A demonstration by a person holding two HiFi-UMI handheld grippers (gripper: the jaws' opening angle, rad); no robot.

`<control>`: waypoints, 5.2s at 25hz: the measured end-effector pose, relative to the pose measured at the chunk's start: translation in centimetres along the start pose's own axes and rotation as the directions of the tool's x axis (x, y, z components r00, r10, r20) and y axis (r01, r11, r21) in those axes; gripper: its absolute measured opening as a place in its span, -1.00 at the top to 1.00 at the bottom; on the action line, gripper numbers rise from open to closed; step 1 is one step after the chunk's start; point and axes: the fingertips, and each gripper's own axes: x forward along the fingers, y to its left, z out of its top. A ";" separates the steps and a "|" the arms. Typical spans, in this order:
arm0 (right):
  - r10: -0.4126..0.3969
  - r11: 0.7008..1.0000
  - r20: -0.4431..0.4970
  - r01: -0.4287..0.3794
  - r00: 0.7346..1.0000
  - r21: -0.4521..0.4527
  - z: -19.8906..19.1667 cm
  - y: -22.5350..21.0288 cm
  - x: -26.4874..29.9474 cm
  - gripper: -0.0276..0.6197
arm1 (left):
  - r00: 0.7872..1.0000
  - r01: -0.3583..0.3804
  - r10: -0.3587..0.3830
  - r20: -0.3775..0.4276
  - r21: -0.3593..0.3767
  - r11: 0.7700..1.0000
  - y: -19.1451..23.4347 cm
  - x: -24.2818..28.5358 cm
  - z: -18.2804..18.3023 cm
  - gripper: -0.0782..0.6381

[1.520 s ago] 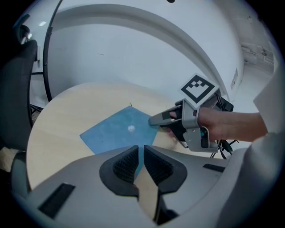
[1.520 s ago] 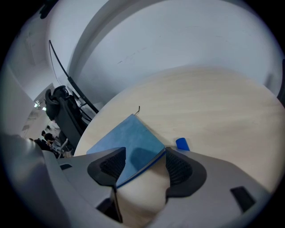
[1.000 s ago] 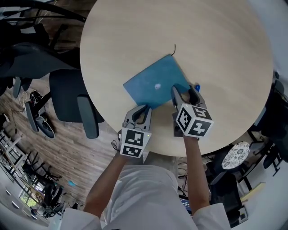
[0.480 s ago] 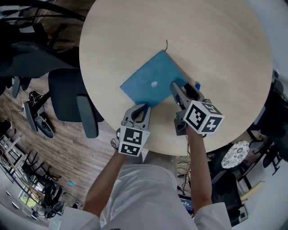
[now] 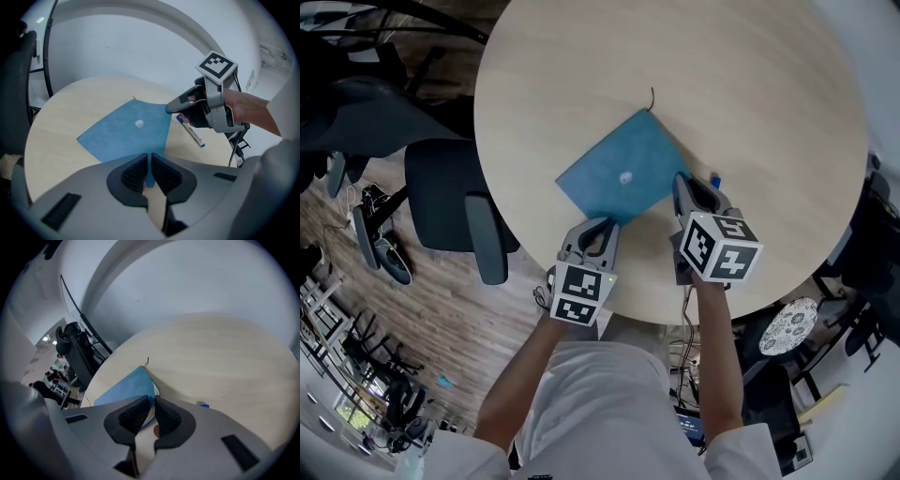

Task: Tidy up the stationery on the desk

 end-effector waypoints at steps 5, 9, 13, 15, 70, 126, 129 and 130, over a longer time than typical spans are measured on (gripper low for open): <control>-0.033 0.987 -0.060 0.023 0.998 -0.160 -1.2 -0.9 -1.4 0.70 | 1.000 0.006 -0.006 0.020 0.015 1.000 -0.8 -0.8 0.2 0.70; -0.068 0.969 -0.085 0.046 0.994 -0.241 -2.0 -2.3 -2.9 0.70 | 1.000 0.001 -0.002 0.030 0.012 1.000 -1.0 -1.1 0.3 0.69; -0.108 0.939 -0.088 0.073 0.990 -0.337 -2.3 -3.6 -4.0 0.70 | 0.999 -0.030 0.029 0.041 0.010 1.000 -0.8 -1.0 0.9 0.69; -0.106 0.938 -0.087 0.070 0.991 -0.339 -2.4 -3.9 -4.2 0.70 | 0.998 -0.049 0.049 0.036 0.004 0.999 -0.5 -0.8 1.1 0.66; -0.183 0.968 0.050 0.189 0.982 -0.163 -7.2 -6.6 -6.4 0.50 | 0.997 0.064 -0.062 0.048 -0.033 0.997 -7.2 -2.8 -0.6 0.60; -0.164 0.986 0.279 0.146 0.946 0.082 -6.4 2.6 -18.0 0.63 | 0.970 0.163 -0.171 0.175 0.062 0.985 -9.3 -13.1 4.2 0.69; -0.123 0.992 0.336 0.127 0.934 0.010 -6.3 4.3 -21.8 0.63 | 0.963 0.136 -0.145 0.228 0.055 0.989 -11.2 -15.7 4.6 0.70; -0.109 0.992 0.353 0.123 0.929 -0.018 -6.4 4.8 -23.1 0.63 | 0.960 0.125 -0.135 0.245 0.054 0.991 -12.0 -16.5 4.7 0.70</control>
